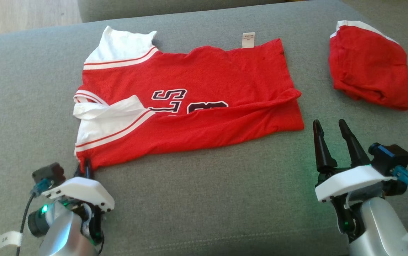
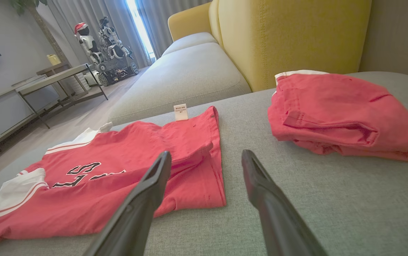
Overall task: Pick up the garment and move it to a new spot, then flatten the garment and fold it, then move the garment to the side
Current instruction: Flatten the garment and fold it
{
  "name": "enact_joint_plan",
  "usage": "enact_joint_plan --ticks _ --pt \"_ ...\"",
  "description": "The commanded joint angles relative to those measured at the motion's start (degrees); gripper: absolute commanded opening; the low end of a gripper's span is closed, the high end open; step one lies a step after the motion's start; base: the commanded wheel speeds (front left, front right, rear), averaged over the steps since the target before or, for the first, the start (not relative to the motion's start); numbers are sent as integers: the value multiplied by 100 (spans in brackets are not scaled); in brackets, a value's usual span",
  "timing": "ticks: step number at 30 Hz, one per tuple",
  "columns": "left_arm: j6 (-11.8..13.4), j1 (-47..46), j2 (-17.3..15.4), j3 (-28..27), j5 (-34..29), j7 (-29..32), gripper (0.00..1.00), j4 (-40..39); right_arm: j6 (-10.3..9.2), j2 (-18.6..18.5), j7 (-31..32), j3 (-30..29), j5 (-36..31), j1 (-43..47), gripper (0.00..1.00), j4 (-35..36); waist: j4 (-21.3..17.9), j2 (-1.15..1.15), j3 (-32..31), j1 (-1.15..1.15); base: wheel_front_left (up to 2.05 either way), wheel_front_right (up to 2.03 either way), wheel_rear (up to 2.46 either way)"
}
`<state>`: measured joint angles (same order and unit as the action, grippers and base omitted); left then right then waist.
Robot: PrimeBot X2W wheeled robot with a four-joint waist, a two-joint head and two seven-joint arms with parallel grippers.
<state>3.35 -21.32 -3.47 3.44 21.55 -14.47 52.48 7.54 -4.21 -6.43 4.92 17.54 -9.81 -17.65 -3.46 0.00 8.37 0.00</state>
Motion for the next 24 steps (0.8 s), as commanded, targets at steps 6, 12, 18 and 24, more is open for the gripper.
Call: enact_joint_plan --ticks 6,12,18,24 --pt "-195 -240 -102 -99 22 -46 0 -137 -5 91 197 -91 -92 -87 100 27 111 0 1 0 0 0 0" --pt "-272 26 -62 -290 -243 -50 0 -1370 -5 128 651 -436 326 -315 100 -495 310 0 -3 0 0 0 0" --pt "-411 368 23 -162 -524 -51 0 -2150 -5 132 774 -622 835 -773 100 -1376 544 0 28 0 0 0 0" --pt "-433 466 51 -29 -559 -52 0 -2347 -5 133 772 -442 1482 -1248 100 -2108 695 0 100 0 0 0 0"
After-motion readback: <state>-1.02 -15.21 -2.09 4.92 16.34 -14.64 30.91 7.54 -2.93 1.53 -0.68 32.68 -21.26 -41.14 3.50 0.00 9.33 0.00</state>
